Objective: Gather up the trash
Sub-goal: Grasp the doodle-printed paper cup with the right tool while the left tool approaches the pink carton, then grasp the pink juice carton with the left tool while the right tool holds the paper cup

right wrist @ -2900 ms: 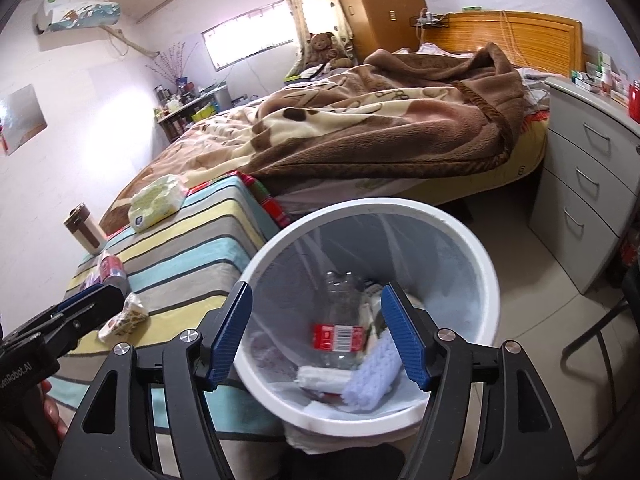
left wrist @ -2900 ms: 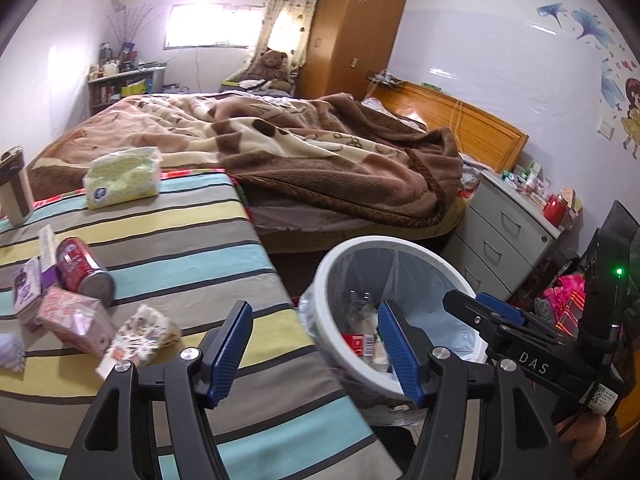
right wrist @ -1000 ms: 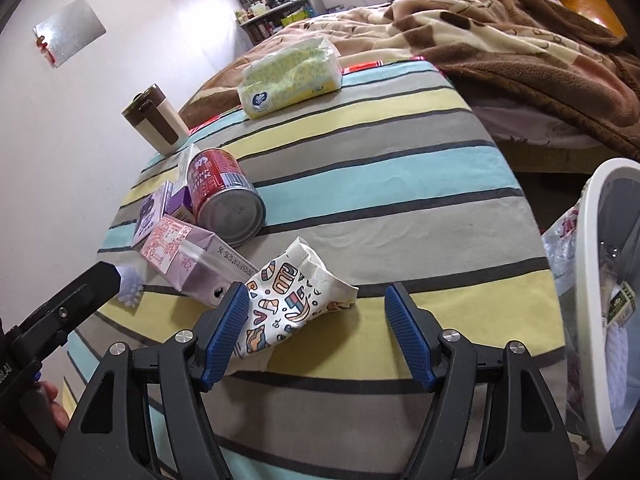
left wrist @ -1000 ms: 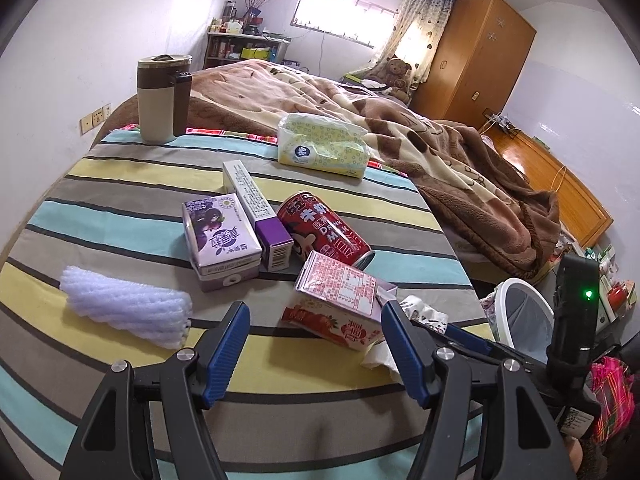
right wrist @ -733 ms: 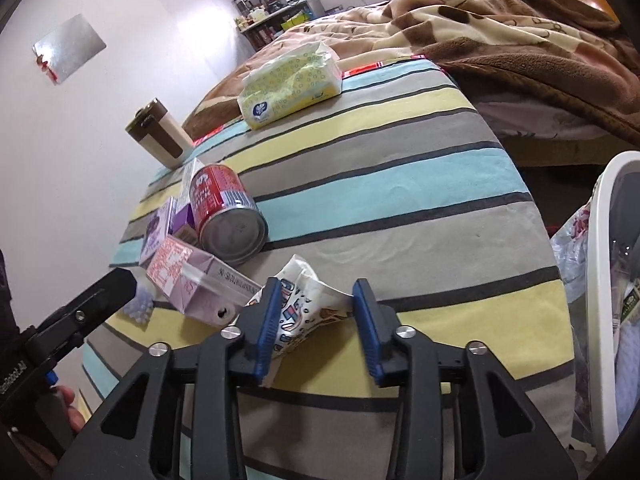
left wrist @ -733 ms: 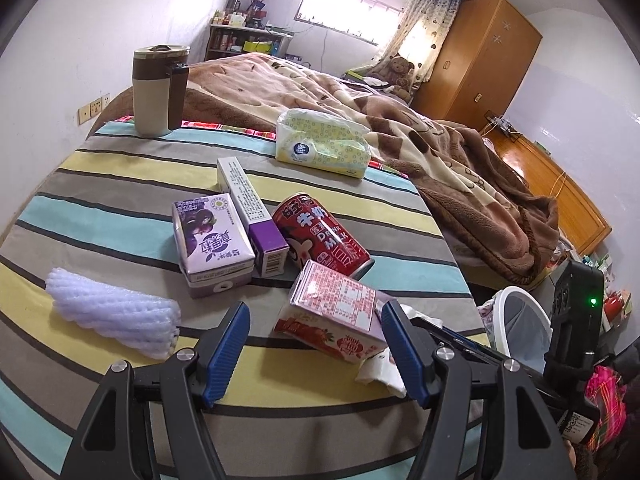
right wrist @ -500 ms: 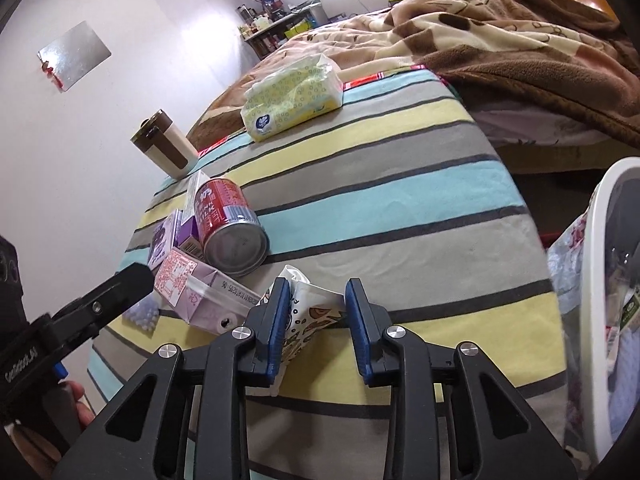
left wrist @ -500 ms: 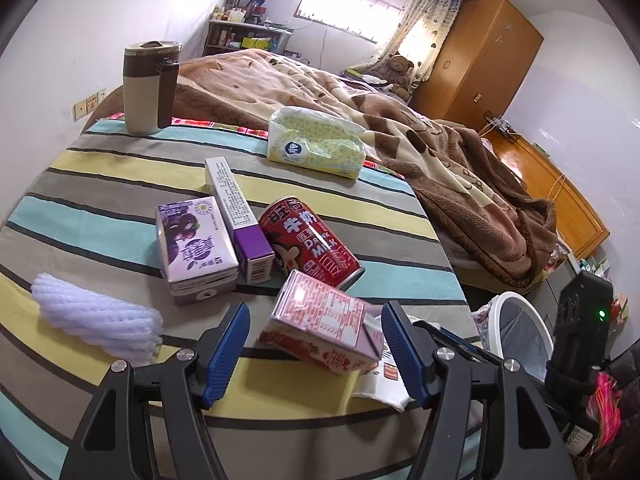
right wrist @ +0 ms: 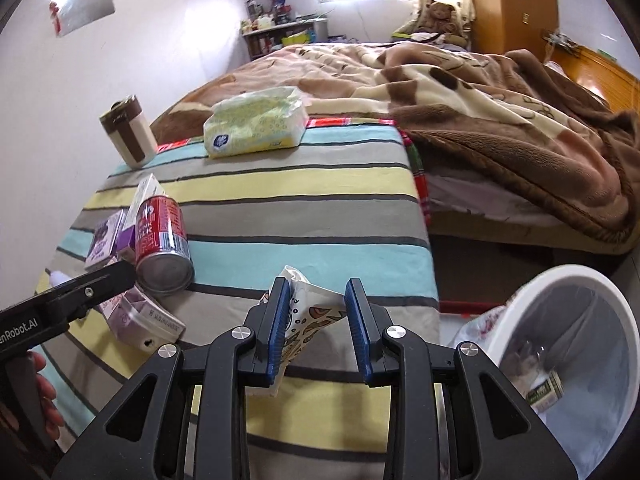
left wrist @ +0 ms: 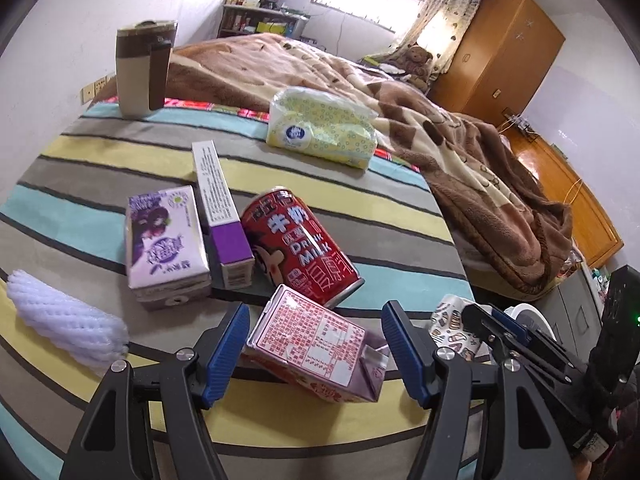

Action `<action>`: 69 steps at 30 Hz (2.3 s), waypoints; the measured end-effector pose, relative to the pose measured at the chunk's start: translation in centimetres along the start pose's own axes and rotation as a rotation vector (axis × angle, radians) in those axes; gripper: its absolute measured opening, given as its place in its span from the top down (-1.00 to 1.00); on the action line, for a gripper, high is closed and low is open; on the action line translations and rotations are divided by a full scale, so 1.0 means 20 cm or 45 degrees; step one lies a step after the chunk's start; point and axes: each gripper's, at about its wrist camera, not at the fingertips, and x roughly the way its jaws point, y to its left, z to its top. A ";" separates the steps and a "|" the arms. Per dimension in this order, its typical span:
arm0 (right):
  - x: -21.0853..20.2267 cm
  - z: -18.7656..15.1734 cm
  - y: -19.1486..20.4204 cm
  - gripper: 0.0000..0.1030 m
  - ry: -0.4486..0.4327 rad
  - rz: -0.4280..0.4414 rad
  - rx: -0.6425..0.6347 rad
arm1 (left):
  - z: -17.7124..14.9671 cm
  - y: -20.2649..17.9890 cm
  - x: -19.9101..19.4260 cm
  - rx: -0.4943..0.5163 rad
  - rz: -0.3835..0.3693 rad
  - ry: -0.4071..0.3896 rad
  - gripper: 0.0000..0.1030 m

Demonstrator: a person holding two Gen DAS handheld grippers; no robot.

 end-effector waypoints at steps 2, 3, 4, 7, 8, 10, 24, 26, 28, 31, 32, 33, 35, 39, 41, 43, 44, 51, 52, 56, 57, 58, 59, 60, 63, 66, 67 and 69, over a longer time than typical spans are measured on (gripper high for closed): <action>0.02 0.00 -0.01 0.42 0.012 -0.004 -0.014 | 0.00 -0.02 0.02 0.019 0.016 0.014 -0.32; 0.01 0.00 -0.01 0.42 0.016 -0.008 -0.011 | -0.01 -0.02 0.04 0.026 0.027 0.029 -0.33; 0.02 -0.01 -0.02 0.42 0.024 -0.021 -0.008 | -0.01 -0.02 0.05 0.026 0.026 0.042 -0.33; 0.02 -0.02 -0.05 0.39 0.034 -0.013 0.027 | -0.01 -0.01 0.06 0.018 0.018 0.047 -0.33; 0.01 -0.03 -0.06 0.30 0.035 0.000 0.047 | -0.02 -0.02 0.06 0.021 0.015 0.050 -0.33; -0.01 -0.04 -0.09 0.00 0.035 0.037 0.102 | -0.02 -0.03 0.07 0.038 -0.004 0.067 -0.34; 0.03 -0.13 -0.10 -0.37 0.111 0.232 0.310 | -0.07 -0.05 0.01 0.177 -0.018 0.128 -0.35; 0.05 -0.13 -0.08 -0.37 0.128 0.236 0.302 | -0.08 -0.05 0.00 0.199 -0.024 0.136 -0.35; 0.05 -0.12 -0.06 -0.37 0.117 0.219 0.275 | -0.10 -0.06 0.00 0.209 -0.022 0.146 -0.35; 0.06 -0.11 -0.04 -0.32 0.127 0.192 0.235 | -0.11 -0.08 0.00 0.217 -0.020 0.150 -0.35; 0.05 -0.11 -0.04 -0.02 0.123 0.168 0.220 | -0.12 -0.08 0.00 0.211 -0.024 0.153 -0.35; 0.04 -0.11 -0.05 0.12 0.105 0.178 0.220 | -0.12 -0.08 0.01 0.201 -0.030 0.154 -0.35; 0.02 -0.11 -0.09 0.15 0.096 0.131 0.223 | -0.13 -0.09 0.02 0.185 -0.029 0.149 -0.35; -0.01 -0.13 -0.13 0.23 0.076 0.124 0.220 | -0.16 -0.12 0.03 0.187 -0.025 0.148 -0.36; -0.02 -0.13 -0.13 0.23 0.066 0.116 0.207 | -0.17 -0.13 0.02 0.193 0.003 0.135 -0.36; -0.03 -0.14 -0.14 0.23 0.063 0.122 0.215 | -0.19 -0.16 0.00 0.216 0.025 0.121 -0.36; -0.03 -0.15 -0.14 0.23 0.063 0.134 0.227 | -0.20 -0.17 -0.01 0.222 0.035 0.116 -0.36; -0.05 -0.18 -0.13 0.23 0.058 0.152 0.236 | -0.25 -0.21 -0.05 0.245 0.065 0.095 -0.36; -0.06 -0.18 -0.12 0.23 0.059 0.155 0.230 | -0.26 -0.22 -0.05 0.271 0.075 0.087 -0.36; -0.08 -0.20 -0.11 0.23 0.045 0.157 0.215 | -0.30 -0.23 -0.06 0.282 0.106 0.093 -0.36; -0.09 -0.20 -0.11 0.23 0.044 0.154 0.211 | -0.30 -0.23 -0.06 0.284 0.117 0.092 -0.36; -0.09 -0.21 -0.11 0.23 0.044 0.154 0.211 | -0.30 -0.22 -0.05 0.274 0.119 0.097 -0.36; -0.10 -0.21 -0.11 0.23 0.044 0.154 0.212 | -0.30 -0.21 -0.04 0.263 0.114 0.101 -0.36; -0.10 -0.22 -0.11 0.23 0.042 0.151 0.211 | -0.30 -0.20 -0.03 0.260 0.120 0.103 -0.36; -0.12 -0.23 -0.11 0.23 0.037 0.148 0.212 | -0.31 -0.19 0.01 0.254 0.152 0.110 -0.29; -0.14 -0.24 -0.10 0.23 0.028 0.138 0.202 | -0.32 -0.19 0.03 0.258 0.159 0.119 -0.07; -0.14 -0.24 -0.10 0.23 0.025 0.136 0.200 | -0.33 -0.20 0.03 0.270 0.168 0.115 0.01; -0.15 -0.25 -0.10 0.23 0.018 0.134 0.198 | -0.33 -0.22 0.02 0.287 0.160 0.105 0.29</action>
